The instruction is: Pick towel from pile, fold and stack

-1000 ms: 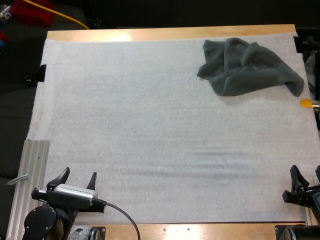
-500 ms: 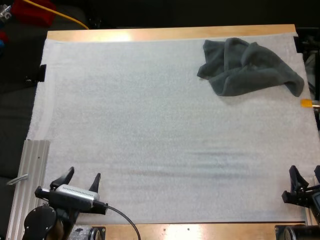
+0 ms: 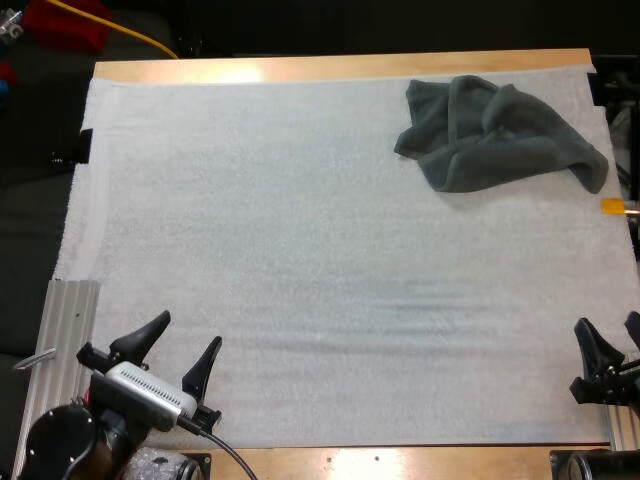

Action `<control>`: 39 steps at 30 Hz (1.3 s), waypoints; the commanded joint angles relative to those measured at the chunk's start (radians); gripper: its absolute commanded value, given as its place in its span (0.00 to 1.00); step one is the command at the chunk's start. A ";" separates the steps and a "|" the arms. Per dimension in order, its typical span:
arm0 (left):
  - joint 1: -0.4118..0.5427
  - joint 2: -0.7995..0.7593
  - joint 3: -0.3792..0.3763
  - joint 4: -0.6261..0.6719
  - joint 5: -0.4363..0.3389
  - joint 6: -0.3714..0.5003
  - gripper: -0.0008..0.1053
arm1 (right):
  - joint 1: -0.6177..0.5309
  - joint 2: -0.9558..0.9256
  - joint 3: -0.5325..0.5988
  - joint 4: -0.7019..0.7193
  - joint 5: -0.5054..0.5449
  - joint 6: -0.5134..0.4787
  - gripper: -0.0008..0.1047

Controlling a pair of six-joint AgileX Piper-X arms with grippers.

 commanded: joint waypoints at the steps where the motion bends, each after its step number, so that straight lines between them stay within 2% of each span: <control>1: -0.022 0.021 -0.022 -0.026 0.007 -0.011 0.58 | -0.004 0.019 -0.024 -0.007 -0.050 -0.017 0.58; 5: -0.064 0.093 -0.063 -0.061 0.032 -0.011 0.58 | -0.004 0.068 -0.067 -0.007 -0.117 -0.032 0.58; 9: -0.073 0.171 -0.080 -0.085 0.106 -0.011 0.58 | -0.004 0.112 -0.079 -0.022 -0.193 -0.031 0.58; 16: -0.073 0.240 -0.098 -0.097 0.115 -0.011 0.58 | -0.004 0.214 -0.079 -0.131 -0.195 -0.020 0.58; 23: -0.073 0.263 -0.113 -0.097 0.113 -0.007 0.58 | 0.000 0.418 -0.084 -0.290 -0.173 0.095 0.58; 26: -0.073 0.263 -0.113 -0.097 0.112 -0.007 0.58 | 0.028 0.529 -0.104 -0.338 -0.130 0.116 0.58; 33: -0.073 0.263 -0.113 -0.097 0.112 -0.007 0.58 | 0.169 0.817 -0.222 -0.370 0.078 0.173 0.58; 39: -0.073 0.263 -0.113 -0.097 0.112 -0.007 0.58 | 0.224 1.033 -0.326 -0.386 0.127 0.266 0.58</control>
